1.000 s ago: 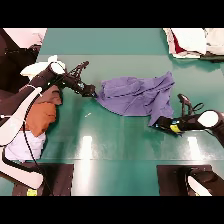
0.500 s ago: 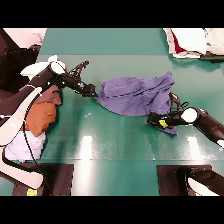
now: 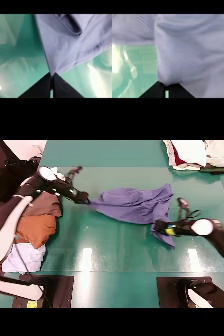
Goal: Fold the shirts.
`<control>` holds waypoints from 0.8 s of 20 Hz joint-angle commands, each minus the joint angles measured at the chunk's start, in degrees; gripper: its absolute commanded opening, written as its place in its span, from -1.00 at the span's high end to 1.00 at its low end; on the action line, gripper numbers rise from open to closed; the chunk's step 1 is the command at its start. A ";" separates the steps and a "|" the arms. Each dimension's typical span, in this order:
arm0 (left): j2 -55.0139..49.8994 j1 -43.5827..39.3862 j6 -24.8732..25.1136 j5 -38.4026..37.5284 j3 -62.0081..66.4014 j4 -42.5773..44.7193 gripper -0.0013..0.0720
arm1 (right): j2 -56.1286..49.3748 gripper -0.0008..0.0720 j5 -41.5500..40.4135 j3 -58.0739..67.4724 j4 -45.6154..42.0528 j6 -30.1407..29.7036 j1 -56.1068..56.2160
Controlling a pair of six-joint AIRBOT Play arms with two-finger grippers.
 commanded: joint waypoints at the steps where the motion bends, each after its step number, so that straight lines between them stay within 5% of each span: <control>1: 10.19 5.70 -0.46 -4.57 0.68 3.13 0.90 | 11.63 0.93 17.90 4.42 -5.99 -2.75 -11.52; 6: 22.75 7.19 -0.22 -12.24 0.68 2.91 0.90 | 15.41 0.93 25.57 13.70 -4.96 -11.69 -29.70; 12: 24.85 7.17 -0.46 -14.01 -2.91 2.01 0.90 | 1.18 0.91 24.22 15.19 4.22 -20.65 -35.15; 13: 24.85 7.19 -0.55 -13.81 -4.76 1.97 0.90 | -1.73 0.38 21.97 14.82 4.24 -20.92 -35.21; 14: 24.85 7.17 -0.94 -13.77 -6.93 1.97 0.90 | -4.72 -0.52 20.81 14.97 4.37 -21.62 -35.80; 16: 24.85 7.19 -1.31 -13.86 -11.02 1.99 0.90 | -9.92 -0.65 23.34 16.48 4.44 -25.79 -37.88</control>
